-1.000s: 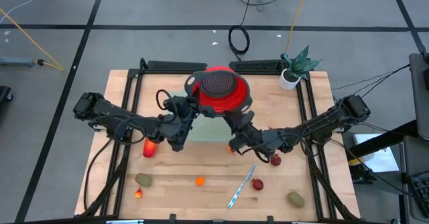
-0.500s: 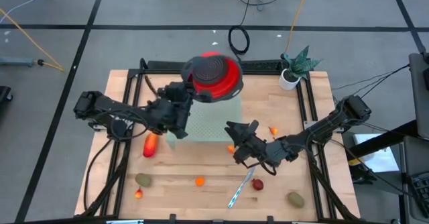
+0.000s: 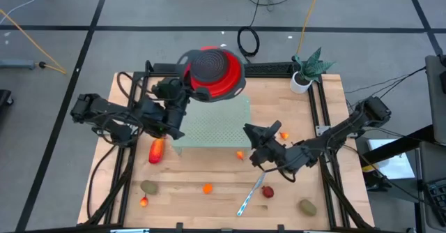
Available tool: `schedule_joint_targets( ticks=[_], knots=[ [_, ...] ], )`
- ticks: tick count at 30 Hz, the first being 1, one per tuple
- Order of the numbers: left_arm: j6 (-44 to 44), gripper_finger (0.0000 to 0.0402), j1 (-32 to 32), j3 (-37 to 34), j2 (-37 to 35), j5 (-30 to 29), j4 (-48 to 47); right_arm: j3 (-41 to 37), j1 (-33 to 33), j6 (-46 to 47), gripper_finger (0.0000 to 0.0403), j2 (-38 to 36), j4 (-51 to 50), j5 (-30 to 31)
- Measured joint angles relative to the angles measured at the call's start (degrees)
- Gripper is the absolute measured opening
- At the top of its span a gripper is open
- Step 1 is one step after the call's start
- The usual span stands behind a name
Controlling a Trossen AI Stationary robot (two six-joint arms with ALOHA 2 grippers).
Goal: Pick & Place Fruit
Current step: Put the red strainer bowl on the shelf
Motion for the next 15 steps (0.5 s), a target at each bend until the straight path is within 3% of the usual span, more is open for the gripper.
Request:
schedule_joint_targets(
  ticks=[5,15],
  knots=[
    [1.08,0.0000,-0.22,0.00,-0.73,0.03,-0.12,-3.08,0.01,4.63,0.0005,-4.87,-1.55,-5.13],
    [1.03,0.0000,0.46,0.00,-0.66,0.05,-0.67,-4.32,-3.96,29.17,0.0001,-14.62,-22.67,-24.22]
  ],
)
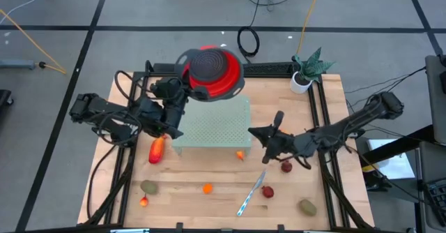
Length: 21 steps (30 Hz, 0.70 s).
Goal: Pick & Place Fruit
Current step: Put the red strainer bowl on the shelf
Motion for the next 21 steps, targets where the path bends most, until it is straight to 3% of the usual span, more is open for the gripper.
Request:
schedule_joint_targets(
  ticks=[10,17,21],
  knots=[
    [-2.77,0.0000,2.17,0.00,0.21,0.12,-6.97,-0.02,-7.91,14.76,0.0000,-7.77,-13.73,-30.33],
    [-3.49,0.0000,3.74,0.00,0.21,0.16,-9.45,-0.02,-11.54,20.71,0.0000,-12.89,-24.23,-43.35],
    [-3.09,0.0000,4.14,0.00,0.21,0.16,-10.86,-0.02,-12.66,21.77,0.0000,-15.93,-30.01,-46.87]
  ],
)
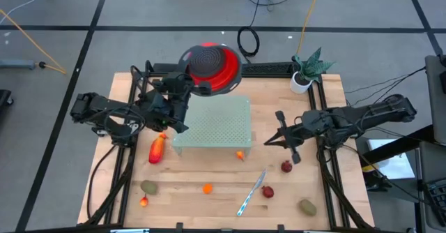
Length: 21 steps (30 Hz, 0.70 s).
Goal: Pick & Place Fruit
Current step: Put the red strainer bowl on the shelf
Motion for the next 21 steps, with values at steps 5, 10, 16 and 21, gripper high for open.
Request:
schedule_joint_targets(
  ticks=[5,10,16,21],
  knots=[
    [-1.76,0.0000,0.00,0.00,0.02,-0.01,-3.06,0.00,-0.43,-1.08,0.0000,-3.52,-5.13,-1.07],
    [-7.84,0.0000,-0.31,0.00,0.00,-0.02,-6.05,0.00,-1.13,-3.25,0.0000,-7.13,-8.93,-1.14],
    [-19.74,0.0000,-1.21,0.00,0.00,-0.02,-10.22,0.00,-3.22,-4.50,0.0000,-11.72,-11.19,-5.90],
    [-33.11,0.0000,-2.13,0.00,0.02,0.00,-15.67,-4.04,-4.74,-4.17,0.0000,-16.81,-8.79,-6.05]
  ],
)
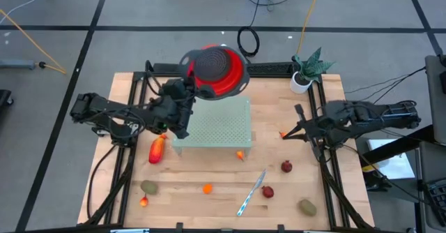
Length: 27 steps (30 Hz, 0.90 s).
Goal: Pick & Place Fruit
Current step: Put the red strainer bowl on the shelf
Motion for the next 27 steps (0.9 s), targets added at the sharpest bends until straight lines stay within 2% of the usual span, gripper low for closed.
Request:
schedule_joint_targets(
  ticks=[6,11,14,19,24,27],
  knots=[
    [-10.39,0.0000,-1.69,0.00,0.00,0.34,-2.11,-9.15,-0.82,1.55,0.0000,-7.57,8.95,-0.92],
    [-17.19,0.0000,-2.43,0.00,0.00,3.69,-3.01,-12.89,-0.82,1.60,0.0000,-12.00,9.86,-0.96],
    [-24.09,0.0000,-2.13,0.02,0.56,7.07,-5.84,-14.30,-0.82,1.47,0.0000,-13.60,9.81,-1.01],
    [-39.33,0.0000,0.05,0.02,2.39,15.41,-15.30,-15.06,-0.82,1.24,0.0000,-14.65,9.58,-1.04],
    [-57.08,0.0000,3.28,0.02,2.32,29.13,-26.75,-15.06,-0.82,1.22,0.0000,-15.12,9.58,-2.08],
    [-64.86,0.0000,4.97,0.02,2.38,38.00,-33.39,-15.06,-0.82,1.22,0.0000,-15.12,9.13,-3.75]
  ],
)
